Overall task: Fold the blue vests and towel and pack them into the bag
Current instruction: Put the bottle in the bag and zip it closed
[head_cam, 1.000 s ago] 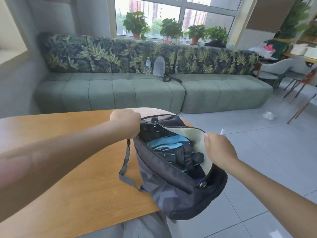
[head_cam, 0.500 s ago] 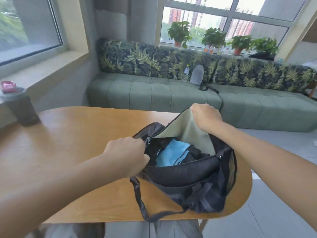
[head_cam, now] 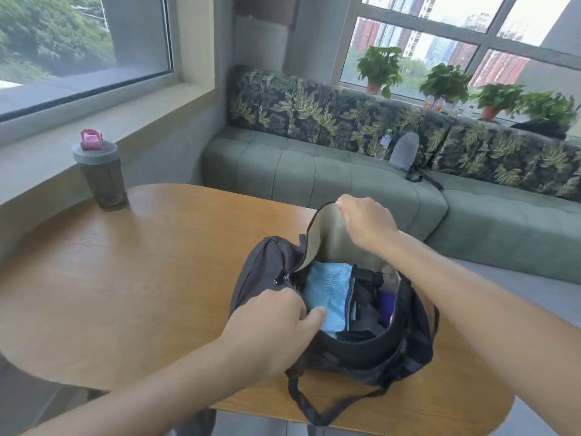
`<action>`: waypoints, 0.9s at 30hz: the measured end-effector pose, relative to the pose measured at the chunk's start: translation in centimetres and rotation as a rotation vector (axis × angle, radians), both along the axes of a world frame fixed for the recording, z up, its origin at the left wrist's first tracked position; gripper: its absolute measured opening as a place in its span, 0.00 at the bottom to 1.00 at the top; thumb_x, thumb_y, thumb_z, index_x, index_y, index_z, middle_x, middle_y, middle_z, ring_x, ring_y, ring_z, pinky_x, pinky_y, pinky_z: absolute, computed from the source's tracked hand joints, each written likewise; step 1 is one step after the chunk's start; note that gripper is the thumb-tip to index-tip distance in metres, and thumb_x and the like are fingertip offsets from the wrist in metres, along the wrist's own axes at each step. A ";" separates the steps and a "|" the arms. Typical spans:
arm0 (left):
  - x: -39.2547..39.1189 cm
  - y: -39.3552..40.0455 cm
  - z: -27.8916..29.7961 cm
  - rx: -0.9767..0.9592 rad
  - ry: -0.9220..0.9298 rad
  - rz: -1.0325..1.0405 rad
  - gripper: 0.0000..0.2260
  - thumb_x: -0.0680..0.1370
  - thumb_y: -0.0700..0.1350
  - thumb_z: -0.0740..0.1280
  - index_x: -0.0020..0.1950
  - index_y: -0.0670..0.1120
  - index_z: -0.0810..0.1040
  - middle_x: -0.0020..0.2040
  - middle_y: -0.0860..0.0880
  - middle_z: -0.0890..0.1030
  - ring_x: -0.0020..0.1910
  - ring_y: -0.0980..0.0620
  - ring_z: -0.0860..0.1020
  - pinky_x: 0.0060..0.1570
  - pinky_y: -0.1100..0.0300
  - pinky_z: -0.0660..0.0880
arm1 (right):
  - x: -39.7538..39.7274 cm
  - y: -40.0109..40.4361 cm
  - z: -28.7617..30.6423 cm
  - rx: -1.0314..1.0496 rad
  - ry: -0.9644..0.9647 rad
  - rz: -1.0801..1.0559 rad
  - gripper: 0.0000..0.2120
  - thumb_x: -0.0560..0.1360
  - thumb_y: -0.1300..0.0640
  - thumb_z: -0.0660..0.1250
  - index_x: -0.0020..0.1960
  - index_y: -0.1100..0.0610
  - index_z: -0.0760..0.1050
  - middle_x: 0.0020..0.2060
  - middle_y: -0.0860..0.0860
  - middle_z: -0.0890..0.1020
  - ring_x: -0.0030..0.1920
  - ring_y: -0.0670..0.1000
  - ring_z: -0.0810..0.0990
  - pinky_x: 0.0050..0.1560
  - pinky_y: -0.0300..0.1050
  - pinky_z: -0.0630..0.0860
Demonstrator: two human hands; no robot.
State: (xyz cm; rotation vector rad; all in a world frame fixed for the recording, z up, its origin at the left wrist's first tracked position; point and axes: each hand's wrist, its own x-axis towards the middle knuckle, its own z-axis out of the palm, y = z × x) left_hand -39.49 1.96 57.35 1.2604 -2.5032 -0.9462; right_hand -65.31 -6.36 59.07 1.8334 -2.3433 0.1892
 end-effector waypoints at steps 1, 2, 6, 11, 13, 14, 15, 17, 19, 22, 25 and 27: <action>0.1 -0.5 -0.2 0.018 0.030 0.002 0.24 0.82 0.61 0.57 0.32 0.46 0.63 0.28 0.48 0.66 0.28 0.45 0.64 0.32 0.55 0.63 | -0.1 0.2 -0.3 0.022 -0.027 -0.010 0.09 0.85 0.55 0.53 0.52 0.55 0.70 0.47 0.58 0.80 0.45 0.62 0.76 0.44 0.54 0.73; 0.2 -1.1 -0.3 0.026 0.057 0.009 0.25 0.82 0.63 0.58 0.32 0.47 0.64 0.27 0.49 0.66 0.28 0.46 0.65 0.32 0.55 0.63 | -0.2 0.5 -0.5 0.032 -0.059 -0.015 0.11 0.85 0.53 0.52 0.53 0.55 0.72 0.49 0.58 0.81 0.48 0.63 0.77 0.46 0.55 0.74; 0.3 -4.5 -1.5 -0.082 0.084 0.133 0.27 0.80 0.66 0.59 0.31 0.47 0.61 0.27 0.50 0.64 0.28 0.46 0.64 0.31 0.55 0.62 | 1.2 3.0 -1.1 -0.271 -0.178 0.123 0.14 0.84 0.56 0.59 0.65 0.56 0.78 0.58 0.52 0.82 0.62 0.55 0.75 0.61 0.52 0.72; -0.4 -7.4 -3.1 -0.221 0.000 0.226 0.27 0.78 0.69 0.59 0.35 0.46 0.68 0.32 0.50 0.75 0.36 0.45 0.77 0.35 0.56 0.70 | 5.7 5.8 -1.2 -0.063 -0.506 0.052 0.10 0.80 0.57 0.63 0.46 0.51 0.83 0.40 0.45 0.85 0.42 0.45 0.82 0.47 0.43 0.77; -0.9 -7.9 -3.5 -0.215 -0.034 0.206 0.26 0.78 0.70 0.59 0.37 0.48 0.69 0.37 0.49 0.77 0.40 0.44 0.78 0.39 0.55 0.73 | 6.9 5.9 -2.0 0.209 -0.639 -0.023 0.12 0.79 0.58 0.61 0.44 0.55 0.83 0.39 0.47 0.86 0.39 0.46 0.83 0.41 0.42 0.78; -1.1 -8.2 -3.7 -0.214 -0.058 0.181 0.25 0.78 0.69 0.60 0.39 0.48 0.70 0.39 0.49 0.78 0.42 0.43 0.78 0.41 0.55 0.74 | 7.2 5.8 -2.5 0.281 -0.658 -0.042 0.13 0.79 0.58 0.60 0.45 0.58 0.83 0.39 0.49 0.86 0.38 0.50 0.82 0.38 0.43 0.75; -1.3 -8.4 -3.9 -0.211 -0.076 0.147 0.23 0.79 0.67 0.60 0.40 0.48 0.70 0.41 0.49 0.78 0.44 0.42 0.78 0.42 0.54 0.75 | 7.5 5.7 -2.8 0.328 -0.678 -0.056 0.12 0.79 0.58 0.60 0.46 0.61 0.82 0.39 0.54 0.84 0.38 0.51 0.79 0.38 0.44 0.72; -1.6 -8.9 -4.3 -0.186 -0.066 0.081 0.18 0.81 0.60 0.60 0.39 0.49 0.69 0.40 0.49 0.77 0.44 0.41 0.77 0.40 0.54 0.72 | 7.9 5.7 -3.3 0.395 -0.787 -0.066 0.11 0.81 0.57 0.62 0.50 0.61 0.81 0.43 0.53 0.82 0.42 0.50 0.76 0.41 0.43 0.69; -1.4 -9.3 -4.9 -0.168 -0.031 0.059 0.17 0.83 0.54 0.59 0.36 0.48 0.66 0.36 0.48 0.74 0.40 0.40 0.76 0.37 0.54 0.68 | 8.4 5.7 -3.6 0.421 -0.952 -0.064 0.11 0.84 0.54 0.62 0.56 0.56 0.82 0.53 0.48 0.84 0.51 0.44 0.79 0.47 0.37 0.72; -0.3 -10.1 -5.9 -0.097 0.080 0.084 0.17 0.83 0.52 0.59 0.37 0.46 0.69 0.34 0.47 0.75 0.38 0.41 0.77 0.35 0.54 0.68 | 8.6 5.5 -4.0 0.387 -1.017 -0.046 0.11 0.84 0.48 0.62 0.54 0.52 0.81 0.51 0.42 0.82 0.54 0.41 0.77 0.51 0.34 0.71; 1.1 -10.6 -6.4 0.008 0.205 0.090 0.17 0.83 0.53 0.60 0.37 0.46 0.73 0.35 0.47 0.79 0.37 0.44 0.77 0.36 0.53 0.70 | 9.0 5.2 -3.9 0.365 -1.034 -0.054 0.13 0.83 0.44 0.64 0.47 0.51 0.81 0.45 0.42 0.81 0.49 0.41 0.78 0.50 0.35 0.73; 1.6 -10.6 -6.4 0.059 0.280 0.102 0.17 0.84 0.52 0.60 0.38 0.46 0.74 0.34 0.47 0.79 0.32 0.47 0.75 0.36 0.51 0.73 | 9.3 5.0 -3.8 0.363 -1.038 -0.055 0.15 0.82 0.42 0.63 0.52 0.51 0.82 0.51 0.43 0.84 0.56 0.43 0.79 0.58 0.39 0.73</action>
